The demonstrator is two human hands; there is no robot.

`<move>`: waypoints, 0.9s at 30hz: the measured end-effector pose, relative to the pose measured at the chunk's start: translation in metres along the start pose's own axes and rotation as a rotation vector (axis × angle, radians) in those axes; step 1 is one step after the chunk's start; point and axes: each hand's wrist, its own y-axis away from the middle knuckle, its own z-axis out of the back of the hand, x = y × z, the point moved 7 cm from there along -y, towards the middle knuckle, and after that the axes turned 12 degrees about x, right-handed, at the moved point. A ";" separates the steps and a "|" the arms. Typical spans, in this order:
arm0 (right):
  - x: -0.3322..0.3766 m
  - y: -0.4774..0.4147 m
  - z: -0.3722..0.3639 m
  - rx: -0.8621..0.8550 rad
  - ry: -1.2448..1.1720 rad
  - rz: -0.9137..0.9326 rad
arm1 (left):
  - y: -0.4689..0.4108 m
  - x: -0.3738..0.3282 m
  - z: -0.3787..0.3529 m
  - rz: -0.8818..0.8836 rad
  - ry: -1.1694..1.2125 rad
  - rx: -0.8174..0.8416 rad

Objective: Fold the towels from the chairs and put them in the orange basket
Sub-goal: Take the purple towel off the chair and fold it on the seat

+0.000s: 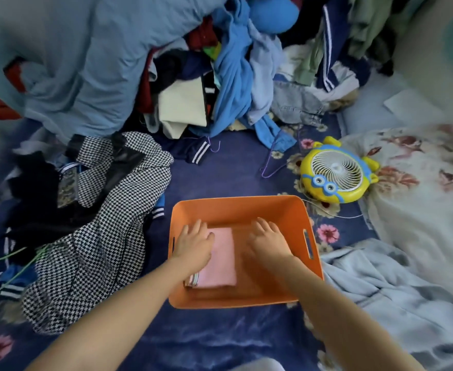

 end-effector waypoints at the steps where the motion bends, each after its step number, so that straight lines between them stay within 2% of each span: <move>1: -0.004 0.008 0.013 -0.030 0.030 -0.025 | 0.006 0.003 0.012 0.001 0.002 -0.033; 3: -0.012 0.027 0.037 -0.093 0.082 -0.067 | 0.015 0.009 0.036 -0.019 -0.006 -0.132; 6: -0.020 0.064 0.084 -0.262 0.163 -0.126 | 0.034 0.015 0.088 -0.063 -0.037 -0.386; 10: -0.044 0.115 0.113 -0.413 0.080 -0.244 | 0.048 0.016 0.137 -0.113 -0.028 -0.475; 13: -0.055 0.169 0.126 -0.514 0.121 -0.341 | 0.064 0.000 0.176 -0.217 -0.037 -0.682; 20: -0.078 0.303 0.111 -0.532 0.149 -0.666 | 0.121 -0.094 0.233 -0.528 -0.090 -0.914; 27: -0.077 0.432 0.073 -0.584 0.235 -0.912 | 0.186 -0.190 0.257 -0.749 -0.132 -0.962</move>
